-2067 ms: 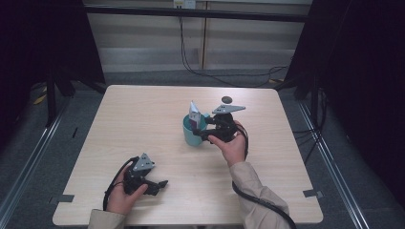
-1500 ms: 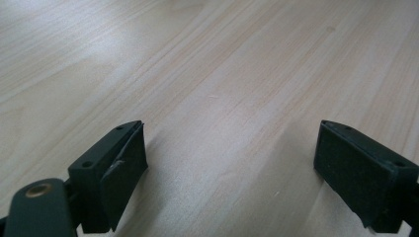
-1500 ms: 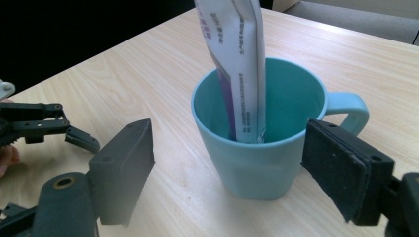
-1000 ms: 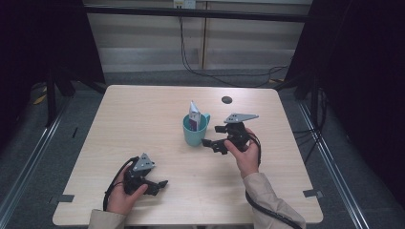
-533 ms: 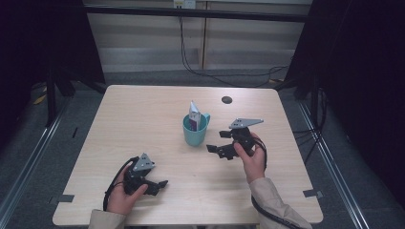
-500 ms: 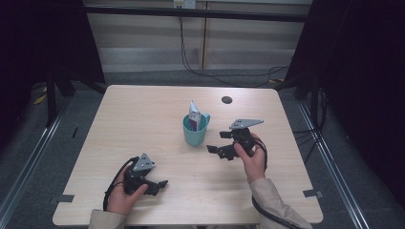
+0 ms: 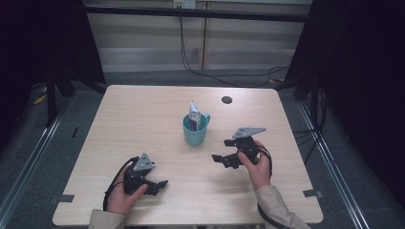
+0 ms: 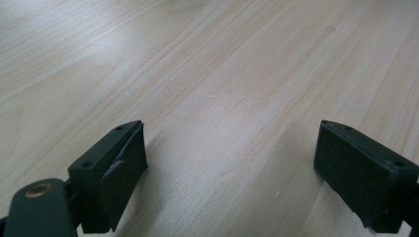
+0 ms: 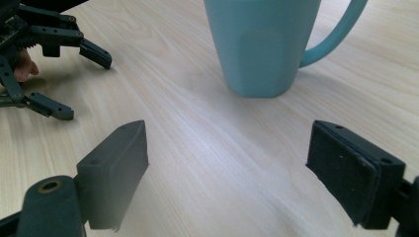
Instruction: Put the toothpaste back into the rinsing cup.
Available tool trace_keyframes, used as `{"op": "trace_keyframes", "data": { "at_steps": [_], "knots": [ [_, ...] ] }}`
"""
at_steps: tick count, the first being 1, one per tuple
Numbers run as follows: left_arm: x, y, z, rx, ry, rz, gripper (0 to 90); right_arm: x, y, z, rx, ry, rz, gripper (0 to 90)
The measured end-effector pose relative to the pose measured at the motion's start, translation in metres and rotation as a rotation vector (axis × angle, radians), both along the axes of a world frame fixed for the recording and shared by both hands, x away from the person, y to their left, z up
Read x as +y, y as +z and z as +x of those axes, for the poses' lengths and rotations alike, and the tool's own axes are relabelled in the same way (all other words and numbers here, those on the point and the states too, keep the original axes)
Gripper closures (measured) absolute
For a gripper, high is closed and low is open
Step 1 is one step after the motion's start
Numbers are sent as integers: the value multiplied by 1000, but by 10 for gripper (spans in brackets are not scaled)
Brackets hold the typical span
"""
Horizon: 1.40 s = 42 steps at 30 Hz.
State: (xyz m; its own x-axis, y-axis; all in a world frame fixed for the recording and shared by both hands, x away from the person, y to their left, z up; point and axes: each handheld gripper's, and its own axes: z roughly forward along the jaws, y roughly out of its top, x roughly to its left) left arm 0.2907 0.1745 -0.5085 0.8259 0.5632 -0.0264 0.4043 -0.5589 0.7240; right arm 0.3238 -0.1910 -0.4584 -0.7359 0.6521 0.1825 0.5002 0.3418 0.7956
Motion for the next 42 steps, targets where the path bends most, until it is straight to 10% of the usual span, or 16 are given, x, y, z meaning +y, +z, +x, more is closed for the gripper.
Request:
{"op": "trace_keyframes", "data": {
  "at_steps": [42],
  "knots": [
    [0, 0, 0, 1, -4, 0, 125, -31, -35, -39, 17, -27, -100, 150]
  ]
}}
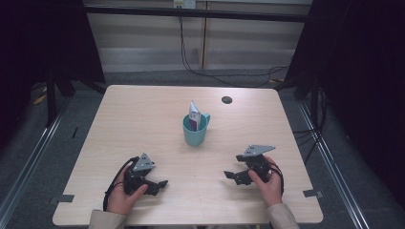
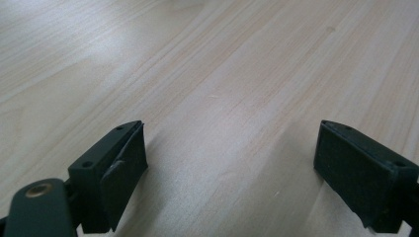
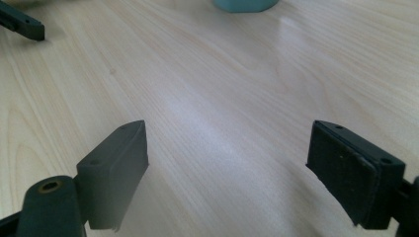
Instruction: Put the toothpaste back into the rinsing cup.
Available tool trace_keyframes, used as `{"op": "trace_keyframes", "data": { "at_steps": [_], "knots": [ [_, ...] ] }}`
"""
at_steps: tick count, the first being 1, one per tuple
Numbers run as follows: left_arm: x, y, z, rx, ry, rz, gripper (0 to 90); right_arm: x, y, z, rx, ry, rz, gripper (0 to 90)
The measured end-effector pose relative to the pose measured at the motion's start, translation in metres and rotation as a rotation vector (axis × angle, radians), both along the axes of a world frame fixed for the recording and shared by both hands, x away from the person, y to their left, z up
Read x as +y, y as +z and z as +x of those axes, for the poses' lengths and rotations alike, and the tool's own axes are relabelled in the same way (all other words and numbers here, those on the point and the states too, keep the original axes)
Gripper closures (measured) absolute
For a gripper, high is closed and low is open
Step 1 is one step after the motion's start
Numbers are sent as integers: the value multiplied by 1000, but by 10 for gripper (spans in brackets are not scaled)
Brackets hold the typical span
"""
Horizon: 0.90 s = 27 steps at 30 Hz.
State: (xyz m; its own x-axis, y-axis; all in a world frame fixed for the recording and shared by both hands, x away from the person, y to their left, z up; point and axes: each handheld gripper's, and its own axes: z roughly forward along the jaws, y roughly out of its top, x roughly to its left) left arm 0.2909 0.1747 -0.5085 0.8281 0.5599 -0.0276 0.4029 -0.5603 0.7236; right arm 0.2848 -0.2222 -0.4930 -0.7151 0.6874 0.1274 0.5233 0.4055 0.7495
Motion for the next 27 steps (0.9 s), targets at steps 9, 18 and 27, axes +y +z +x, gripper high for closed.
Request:
{"op": "trace_keyframes", "data": {
  "at_steps": [9, 18, 27],
  "knots": [
    [0, 0, 0, 1, 0, 0, 124, -4, -6, -5, -2, -6, -10, 150],
    [0, 0, 0, 0, 2, 0, 125, -8, -13, -9, 11, -16, -19, 150],
    [0, 0, 0, -4, 2, 4, 125, -9, -17, -13, 1, -15, -22, 142]
  ]
}}
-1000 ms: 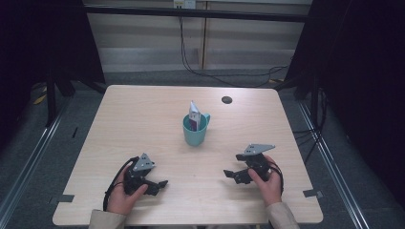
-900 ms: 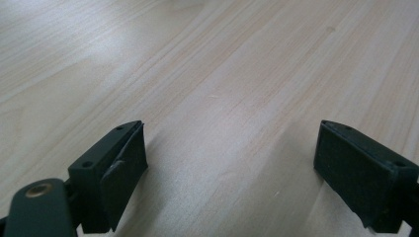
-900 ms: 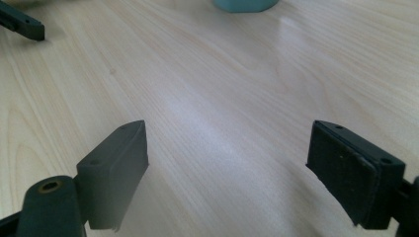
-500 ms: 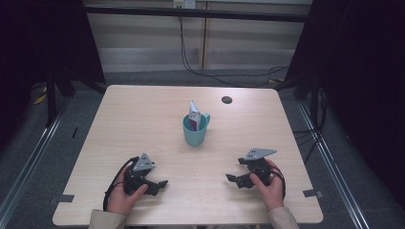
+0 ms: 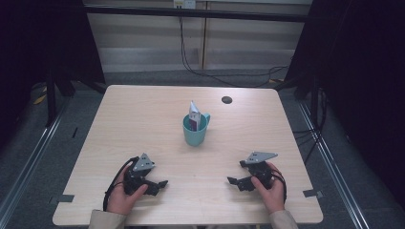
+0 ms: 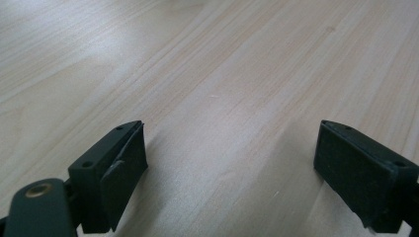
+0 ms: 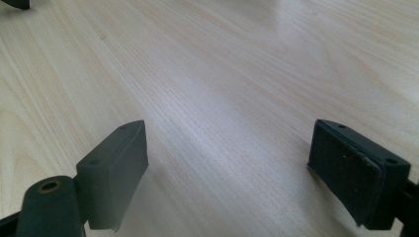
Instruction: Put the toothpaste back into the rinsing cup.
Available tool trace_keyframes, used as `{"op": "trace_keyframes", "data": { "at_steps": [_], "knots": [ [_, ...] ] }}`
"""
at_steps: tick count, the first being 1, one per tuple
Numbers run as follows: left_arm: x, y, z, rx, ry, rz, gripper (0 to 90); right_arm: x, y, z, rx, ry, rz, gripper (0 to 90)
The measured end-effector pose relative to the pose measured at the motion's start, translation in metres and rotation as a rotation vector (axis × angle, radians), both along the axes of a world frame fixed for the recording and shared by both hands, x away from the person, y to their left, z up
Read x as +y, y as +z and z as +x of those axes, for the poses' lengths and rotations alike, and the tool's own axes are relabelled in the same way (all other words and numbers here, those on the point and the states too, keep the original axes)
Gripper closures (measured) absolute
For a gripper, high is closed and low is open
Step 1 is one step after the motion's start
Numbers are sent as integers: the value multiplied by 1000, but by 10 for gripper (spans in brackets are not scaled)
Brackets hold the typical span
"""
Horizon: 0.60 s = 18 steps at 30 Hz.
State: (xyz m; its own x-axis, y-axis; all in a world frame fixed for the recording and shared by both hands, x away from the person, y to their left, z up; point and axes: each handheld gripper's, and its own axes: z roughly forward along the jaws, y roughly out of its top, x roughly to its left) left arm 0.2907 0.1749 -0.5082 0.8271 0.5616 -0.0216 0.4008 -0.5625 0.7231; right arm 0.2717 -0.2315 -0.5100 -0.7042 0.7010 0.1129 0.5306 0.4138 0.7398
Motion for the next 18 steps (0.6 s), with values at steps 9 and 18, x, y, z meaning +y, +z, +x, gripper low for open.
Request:
{"op": "trace_keyframes", "data": {
  "at_steps": [9, 18],
  "knots": [
    [0, 0, 0, -2, -3, 6, 124, 2, -1, -4, -41, 19, -83, 132],
    [1, 1, -1, -5, -3, 12, 125, 2, -1, -5, -44, 21, -86, 130]
  ]
}}
